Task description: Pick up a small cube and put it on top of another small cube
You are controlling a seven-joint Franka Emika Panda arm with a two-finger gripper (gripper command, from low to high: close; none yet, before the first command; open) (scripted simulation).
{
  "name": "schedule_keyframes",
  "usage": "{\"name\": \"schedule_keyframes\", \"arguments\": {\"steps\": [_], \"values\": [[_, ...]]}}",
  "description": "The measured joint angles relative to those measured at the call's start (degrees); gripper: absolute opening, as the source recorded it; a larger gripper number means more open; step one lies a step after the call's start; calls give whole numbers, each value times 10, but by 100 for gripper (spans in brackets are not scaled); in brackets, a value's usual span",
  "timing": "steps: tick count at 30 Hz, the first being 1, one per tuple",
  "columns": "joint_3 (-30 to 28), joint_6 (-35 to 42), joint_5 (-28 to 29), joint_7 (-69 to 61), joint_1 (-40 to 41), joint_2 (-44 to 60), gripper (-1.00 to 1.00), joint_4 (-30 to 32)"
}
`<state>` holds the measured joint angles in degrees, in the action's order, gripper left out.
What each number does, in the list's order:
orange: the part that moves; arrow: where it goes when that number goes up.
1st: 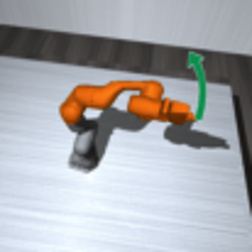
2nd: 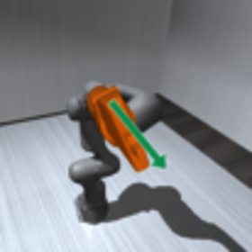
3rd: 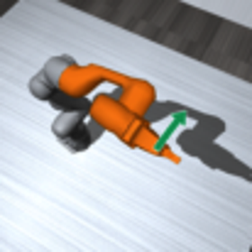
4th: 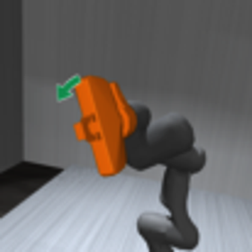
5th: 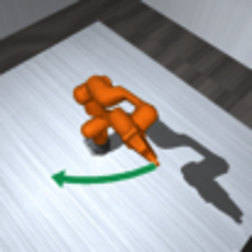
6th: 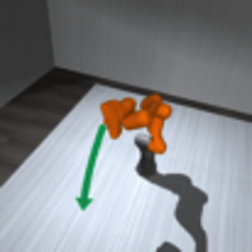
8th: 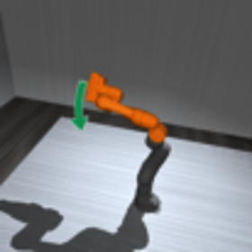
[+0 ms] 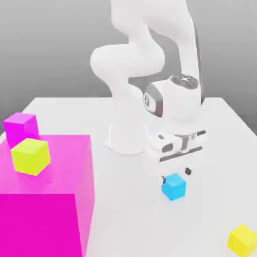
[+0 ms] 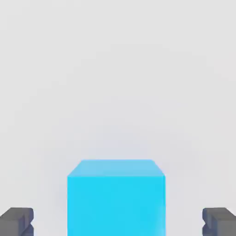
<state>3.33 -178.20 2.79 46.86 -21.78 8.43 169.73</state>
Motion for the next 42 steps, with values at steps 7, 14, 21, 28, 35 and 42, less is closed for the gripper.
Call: {"name": "schedule_keyframes", "arguments": {"steps": [7,14,21,28,35,42], "values": [[-27,-30,4,5,-28,36,-100,-6],[13,43,-40,-28,0,-52,-100,9],[10,145,-28,-63,-4,-120,-100,-25],[17,219,-4,-173,-5,-51,-100,-168],[34,293,4,-296,-1,22,-100,-313],[39,283,23,-360,-4,125,-100,-404]]}}
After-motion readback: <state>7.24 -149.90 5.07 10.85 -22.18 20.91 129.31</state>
